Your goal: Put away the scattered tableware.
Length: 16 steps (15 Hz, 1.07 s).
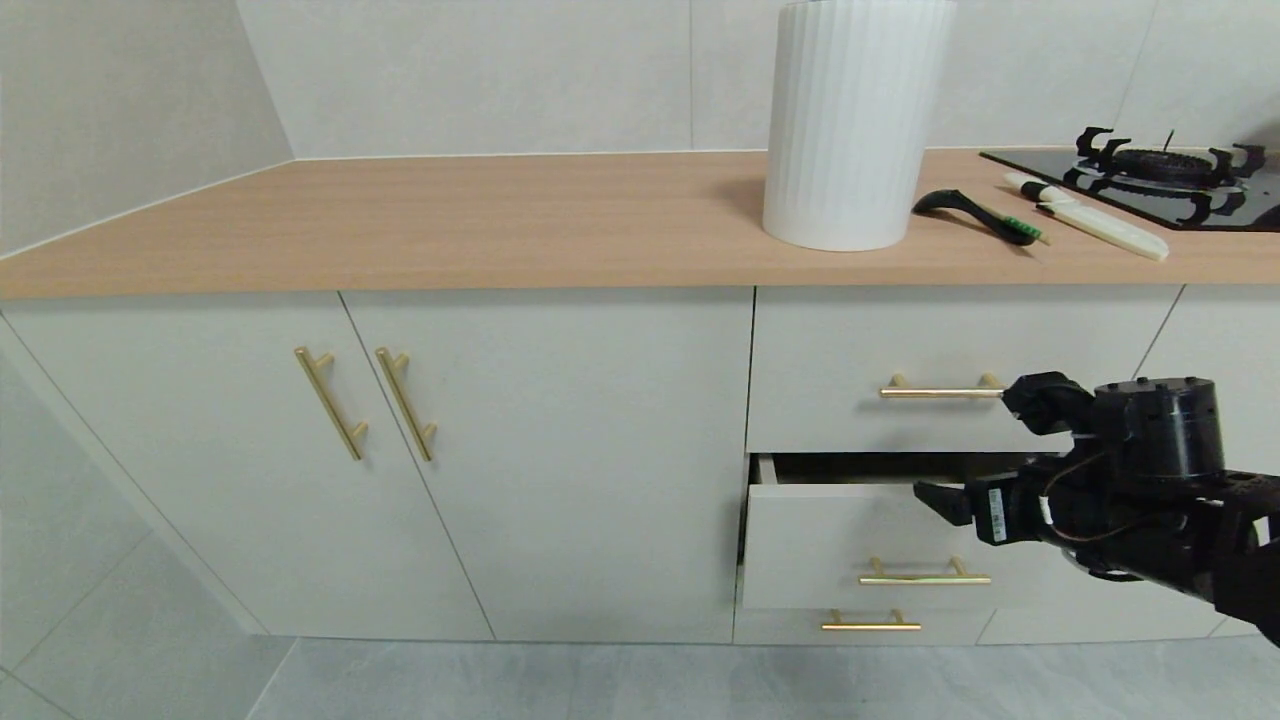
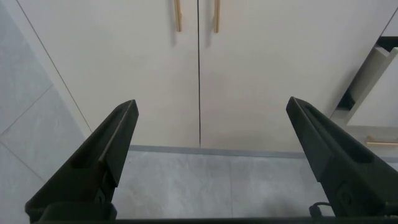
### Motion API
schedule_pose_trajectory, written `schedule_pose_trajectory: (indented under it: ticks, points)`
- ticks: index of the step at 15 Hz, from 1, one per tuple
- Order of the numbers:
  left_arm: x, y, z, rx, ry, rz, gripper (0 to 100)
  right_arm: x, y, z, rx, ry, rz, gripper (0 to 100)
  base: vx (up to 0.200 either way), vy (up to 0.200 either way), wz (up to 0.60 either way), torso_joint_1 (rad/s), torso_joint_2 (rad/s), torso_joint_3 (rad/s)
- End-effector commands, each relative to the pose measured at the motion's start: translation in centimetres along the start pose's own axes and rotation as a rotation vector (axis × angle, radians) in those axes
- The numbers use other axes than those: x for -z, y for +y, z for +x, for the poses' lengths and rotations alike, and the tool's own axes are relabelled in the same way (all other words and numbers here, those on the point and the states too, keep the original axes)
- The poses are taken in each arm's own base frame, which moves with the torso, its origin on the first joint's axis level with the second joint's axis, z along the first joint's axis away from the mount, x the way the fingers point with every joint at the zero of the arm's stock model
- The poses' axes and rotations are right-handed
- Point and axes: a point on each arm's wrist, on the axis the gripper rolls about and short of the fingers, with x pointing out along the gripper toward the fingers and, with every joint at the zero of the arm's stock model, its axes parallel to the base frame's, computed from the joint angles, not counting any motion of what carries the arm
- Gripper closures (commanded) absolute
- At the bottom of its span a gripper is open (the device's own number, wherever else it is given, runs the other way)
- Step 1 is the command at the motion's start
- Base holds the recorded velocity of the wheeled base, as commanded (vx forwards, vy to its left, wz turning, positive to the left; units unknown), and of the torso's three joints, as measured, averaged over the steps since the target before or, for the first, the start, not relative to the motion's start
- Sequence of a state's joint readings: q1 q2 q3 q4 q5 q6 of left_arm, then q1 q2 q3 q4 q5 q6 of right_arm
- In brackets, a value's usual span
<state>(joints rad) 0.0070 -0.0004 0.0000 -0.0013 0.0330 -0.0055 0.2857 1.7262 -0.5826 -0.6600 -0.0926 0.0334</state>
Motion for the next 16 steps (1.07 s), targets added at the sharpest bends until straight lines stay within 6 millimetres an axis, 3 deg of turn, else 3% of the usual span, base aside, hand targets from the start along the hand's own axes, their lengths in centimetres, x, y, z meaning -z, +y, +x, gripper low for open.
schedule_pose_trajectory:
  ticks: [1, 4, 7, 13, 16]
  points:
    - [0.0, 0.0, 0.0, 0.000, 0.000, -0.001, 0, 2.6, 0.3, 4.0, 0.033, 0.052, 0.000, 0, 0.000, 0.000, 0.00, 0.000, 0.00, 0.000]
    - [0.0, 0.0, 0.0, -0.001, 0.000, -0.001, 0, 3.5, 0.5, 7.0, 0.068, 0.000, 0.004, 0, 0.000, 0.000, 0.00, 0.000, 0.00, 0.000]
    - [0.0, 0.0, 0.0, -0.001, 0.000, -0.001, 0, 3.4, 0.5, 8.1, 0.109, -0.019, 0.024, 0, 0.000, 0.000, 0.00, 0.000, 0.00, 0.000]
    - [0.0, 0.0, 0.0, 0.000, 0.000, -0.001, 0, 2.8, 0.4, 8.1, 0.124, -0.057, 0.060, 0, 0.000, 0.000, 0.00, 0.000, 0.00, 0.000]
    - [0.0, 0.0, 0.0, 0.000, 0.000, -0.001, 0, 2.2, 0.2, 6.7, 0.126, -0.021, 0.054, 0, 0.000, 0.000, 0.00, 0.000, 0.00, 0.000]
